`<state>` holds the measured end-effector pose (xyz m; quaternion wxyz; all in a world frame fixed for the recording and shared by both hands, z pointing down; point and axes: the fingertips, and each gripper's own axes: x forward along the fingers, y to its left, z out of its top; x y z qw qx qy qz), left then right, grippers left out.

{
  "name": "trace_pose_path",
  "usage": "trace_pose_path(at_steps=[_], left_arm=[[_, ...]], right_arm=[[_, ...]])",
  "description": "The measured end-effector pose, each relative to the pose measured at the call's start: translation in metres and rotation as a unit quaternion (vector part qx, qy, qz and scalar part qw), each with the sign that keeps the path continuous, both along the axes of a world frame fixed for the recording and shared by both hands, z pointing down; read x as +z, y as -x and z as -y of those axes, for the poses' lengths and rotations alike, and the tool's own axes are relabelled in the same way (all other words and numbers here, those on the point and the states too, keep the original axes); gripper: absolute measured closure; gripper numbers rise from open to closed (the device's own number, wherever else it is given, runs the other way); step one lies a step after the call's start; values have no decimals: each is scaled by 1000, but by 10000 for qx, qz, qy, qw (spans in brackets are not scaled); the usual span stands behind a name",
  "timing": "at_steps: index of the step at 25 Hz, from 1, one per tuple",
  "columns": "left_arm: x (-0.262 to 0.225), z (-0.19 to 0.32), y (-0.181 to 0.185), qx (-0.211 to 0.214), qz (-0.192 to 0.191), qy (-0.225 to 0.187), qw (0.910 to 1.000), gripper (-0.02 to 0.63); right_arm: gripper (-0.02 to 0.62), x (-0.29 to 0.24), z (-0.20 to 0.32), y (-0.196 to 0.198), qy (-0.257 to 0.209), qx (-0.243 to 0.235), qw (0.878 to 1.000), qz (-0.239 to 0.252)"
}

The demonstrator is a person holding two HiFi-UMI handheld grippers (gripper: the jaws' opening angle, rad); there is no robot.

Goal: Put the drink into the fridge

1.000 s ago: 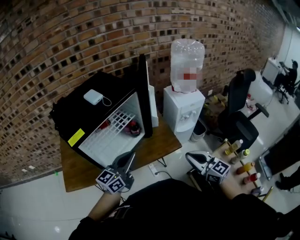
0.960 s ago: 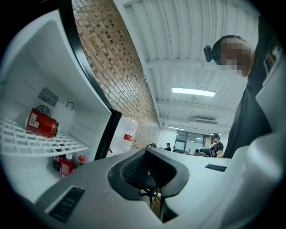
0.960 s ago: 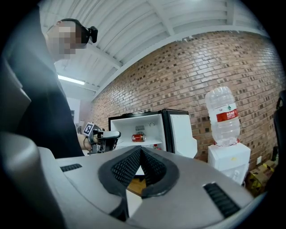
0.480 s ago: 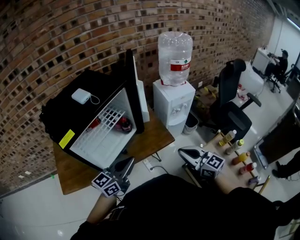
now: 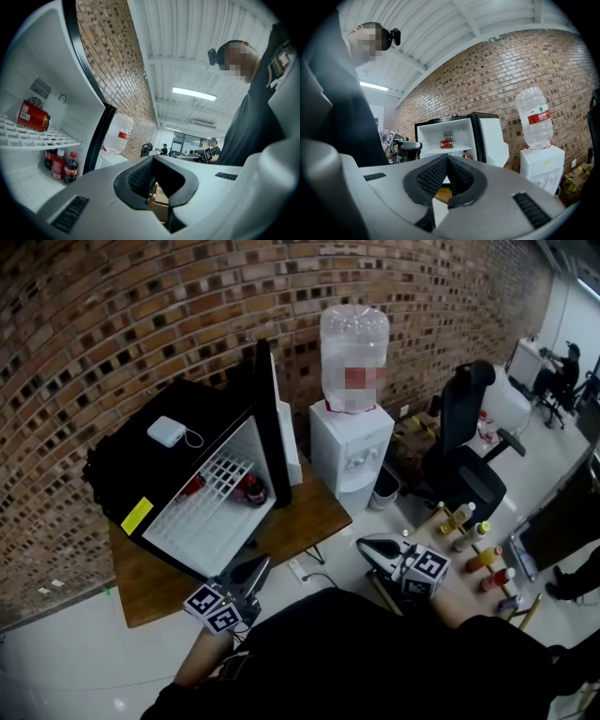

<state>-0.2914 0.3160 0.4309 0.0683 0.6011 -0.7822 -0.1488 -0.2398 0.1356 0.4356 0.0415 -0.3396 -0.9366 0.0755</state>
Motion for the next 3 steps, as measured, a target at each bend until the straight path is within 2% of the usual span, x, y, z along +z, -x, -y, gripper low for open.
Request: trace_pose_path(at_steps=[3], left_arm=[[-2, 2, -1, 51, 21, -18, 10000, 612]], right_arm=[[594, 0, 0, 0, -7, -13, 10000, -5]])
